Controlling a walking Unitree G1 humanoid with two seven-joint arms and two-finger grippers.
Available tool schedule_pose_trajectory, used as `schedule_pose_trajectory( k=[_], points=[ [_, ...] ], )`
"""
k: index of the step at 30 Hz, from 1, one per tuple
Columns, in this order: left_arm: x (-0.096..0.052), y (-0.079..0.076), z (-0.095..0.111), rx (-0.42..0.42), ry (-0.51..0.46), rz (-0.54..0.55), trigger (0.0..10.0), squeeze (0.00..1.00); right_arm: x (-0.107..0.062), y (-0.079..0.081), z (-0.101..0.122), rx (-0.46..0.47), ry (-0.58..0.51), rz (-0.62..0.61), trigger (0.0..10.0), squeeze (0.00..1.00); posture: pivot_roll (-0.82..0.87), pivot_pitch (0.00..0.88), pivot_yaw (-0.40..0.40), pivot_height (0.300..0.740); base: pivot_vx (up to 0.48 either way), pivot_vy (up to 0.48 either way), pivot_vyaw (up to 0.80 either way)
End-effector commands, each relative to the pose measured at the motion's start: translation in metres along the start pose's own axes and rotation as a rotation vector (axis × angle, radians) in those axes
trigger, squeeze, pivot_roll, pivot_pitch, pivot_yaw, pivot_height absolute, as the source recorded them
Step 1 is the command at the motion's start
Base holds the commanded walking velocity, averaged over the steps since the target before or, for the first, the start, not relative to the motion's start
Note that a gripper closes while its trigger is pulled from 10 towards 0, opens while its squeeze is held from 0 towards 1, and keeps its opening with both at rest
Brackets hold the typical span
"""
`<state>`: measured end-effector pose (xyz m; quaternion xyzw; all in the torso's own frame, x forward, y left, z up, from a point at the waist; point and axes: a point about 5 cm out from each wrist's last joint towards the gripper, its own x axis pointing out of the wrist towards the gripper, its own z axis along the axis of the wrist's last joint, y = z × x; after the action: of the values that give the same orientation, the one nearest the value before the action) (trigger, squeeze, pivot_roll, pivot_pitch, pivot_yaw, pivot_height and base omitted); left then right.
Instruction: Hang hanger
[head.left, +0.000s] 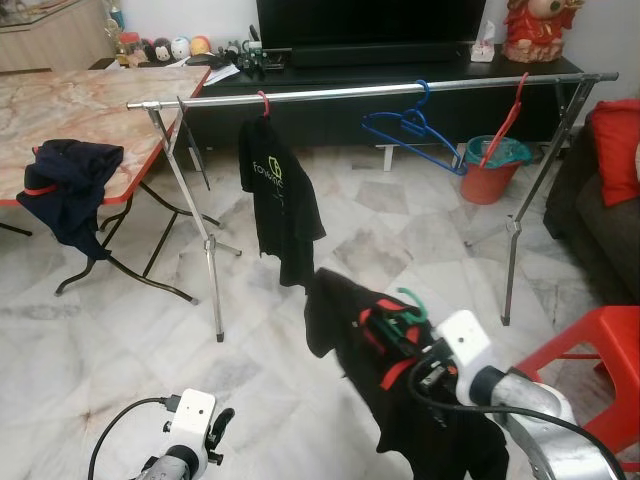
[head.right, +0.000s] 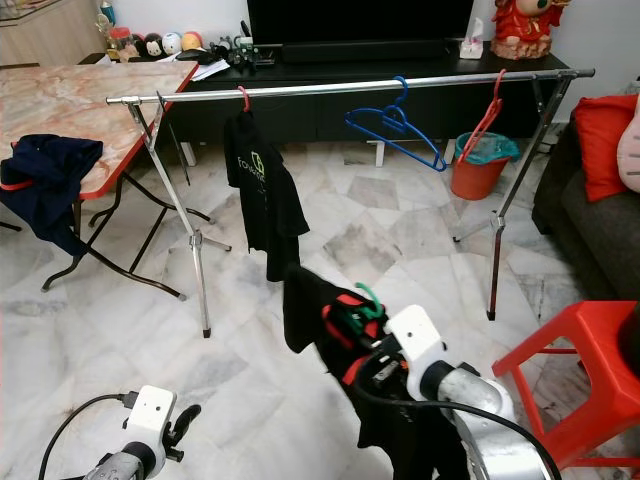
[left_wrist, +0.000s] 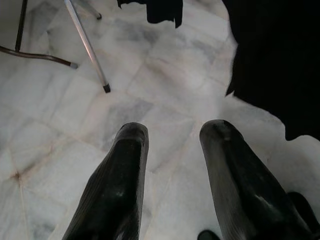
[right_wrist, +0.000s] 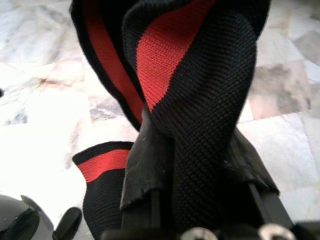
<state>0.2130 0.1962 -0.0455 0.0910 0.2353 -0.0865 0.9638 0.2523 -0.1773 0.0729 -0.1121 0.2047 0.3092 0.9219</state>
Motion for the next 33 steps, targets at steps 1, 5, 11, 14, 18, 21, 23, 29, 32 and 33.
schedule_pose_trajectory(
  k=[1,5,11,14,18,21,23,29,32,33],
  points=[
    [-0.002,0.0,-0.001,0.04,-0.004,0.006,10.0,0.0,0.003,0.006,0.014,-0.02,-0.045,0.056,10.0,0.0,-0.19,0.0,0.027,0.74,0.0,0.0,0.0],
    [0.022,0.056,0.118,0.127,-0.371,0.056,10.0,0.0,0.006,0.004,0.024,0.019,-0.076,0.067,10.0,0.0,-0.17,0.0,0.014,0.74,0.0,0.0,0.0],
    [0.009,0.042,0.174,0.232,-0.592,0.025,10.0,0.0,0.011,0.013,0.04,-0.005,-0.098,0.132,10.0,0.0,-0.16,0.0,0.005,0.74,0.0,0.0,0.0],
    [0.003,0.035,0.19,0.233,-0.643,0.002,10.0,0.0,0.013,0.018,0.041,-0.008,-0.094,0.153,10.0,0.0,-0.16,0.0,0.002,0.74,0.0,0.0,0.0],
    [-0.013,0.007,0.209,0.259,-0.587,-0.225,10.0,0.0,0.015,0.023,0.04,-0.003,-0.054,0.18,10.0,0.0,-0.16,0.0,0.003,0.74,0.0,0.0,0.0],
    [-0.015,0.0,0.208,0.292,-0.565,-0.287,10.0,0.0,0.015,0.023,0.04,-0.009,-0.046,0.179,10.0,0.0,-0.16,0.0,0.003,0.74,0.0,0.0,0.0],
    [-0.024,-0.017,0.208,0.325,-0.539,-0.445,10.0,0.0,0.016,0.021,0.04,-0.012,-0.036,0.177,10.0,0.0,-0.15,0.0,-0.001,0.74,0.0,0.0,0.0],
    [-0.03,-0.035,0.214,0.43,-0.419,-0.513,10.0,0.0,0.024,0.021,0.051,-0.024,-0.037,0.17,10.0,0.0,-0.15,0.0,-0.003,0.74,0.0,0.0,0.0],
    [-0.029,-0.035,0.217,0.407,-0.37,-0.471,10.0,0.0,0.025,0.022,0.056,-0.026,-0.042,0.172,10.0,0.0,-0.15,0.0,-0.005,0.74,0.0,0.0,0.0],
    [-0.029,-0.035,0.218,0.397,-0.355,-0.455,10.0,0.0,0.026,0.023,0.056,-0.026,-0.043,0.173,10.0,0.0,-0.15,0.0,-0.005,0.74,0.0,0.0,0.0]
  ],
)
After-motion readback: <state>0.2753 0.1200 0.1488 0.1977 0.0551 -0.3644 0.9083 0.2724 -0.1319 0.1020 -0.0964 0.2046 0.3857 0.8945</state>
